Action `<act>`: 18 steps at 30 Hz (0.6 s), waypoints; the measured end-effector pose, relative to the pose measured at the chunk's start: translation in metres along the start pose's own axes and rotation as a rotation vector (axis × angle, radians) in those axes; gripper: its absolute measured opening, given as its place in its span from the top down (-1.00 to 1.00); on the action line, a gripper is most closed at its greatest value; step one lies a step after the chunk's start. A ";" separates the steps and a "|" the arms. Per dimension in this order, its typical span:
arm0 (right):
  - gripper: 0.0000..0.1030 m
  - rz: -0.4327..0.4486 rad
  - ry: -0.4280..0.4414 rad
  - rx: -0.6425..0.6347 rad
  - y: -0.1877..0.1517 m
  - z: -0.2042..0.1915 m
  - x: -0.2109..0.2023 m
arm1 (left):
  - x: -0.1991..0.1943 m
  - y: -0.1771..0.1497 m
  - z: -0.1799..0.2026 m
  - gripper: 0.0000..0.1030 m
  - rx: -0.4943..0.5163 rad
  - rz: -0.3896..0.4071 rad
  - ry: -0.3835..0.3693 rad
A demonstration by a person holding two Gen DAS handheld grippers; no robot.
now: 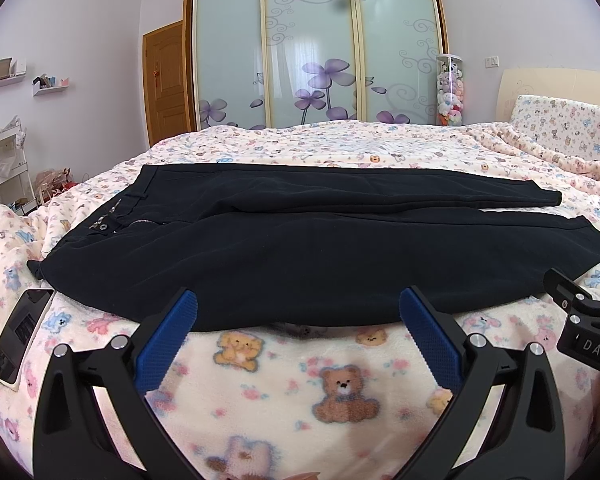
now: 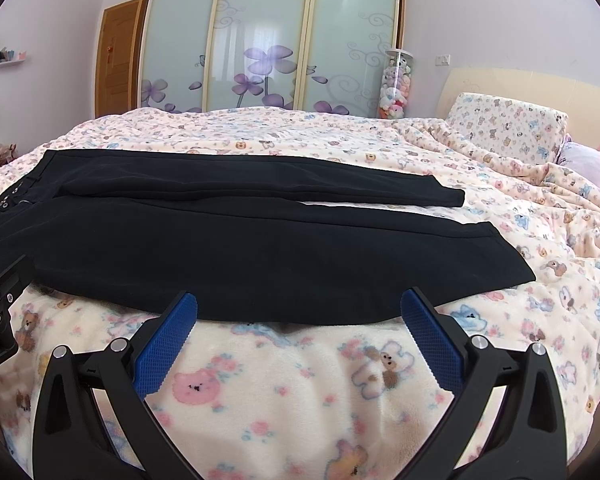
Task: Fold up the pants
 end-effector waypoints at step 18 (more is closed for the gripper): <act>-0.97 -0.002 0.002 0.003 0.000 0.002 0.000 | 0.000 0.000 0.000 -0.97 -0.001 -0.001 0.000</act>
Point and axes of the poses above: each gripper's, at about its wrist camera, not at the fingertips, and x roughly the way its jaws point, z to its right, y to its top, the point moved 6 cm from there along x, roughly the way its jaws point, and after that the axes turned 10 degrees about y, right-handed, at the moved point
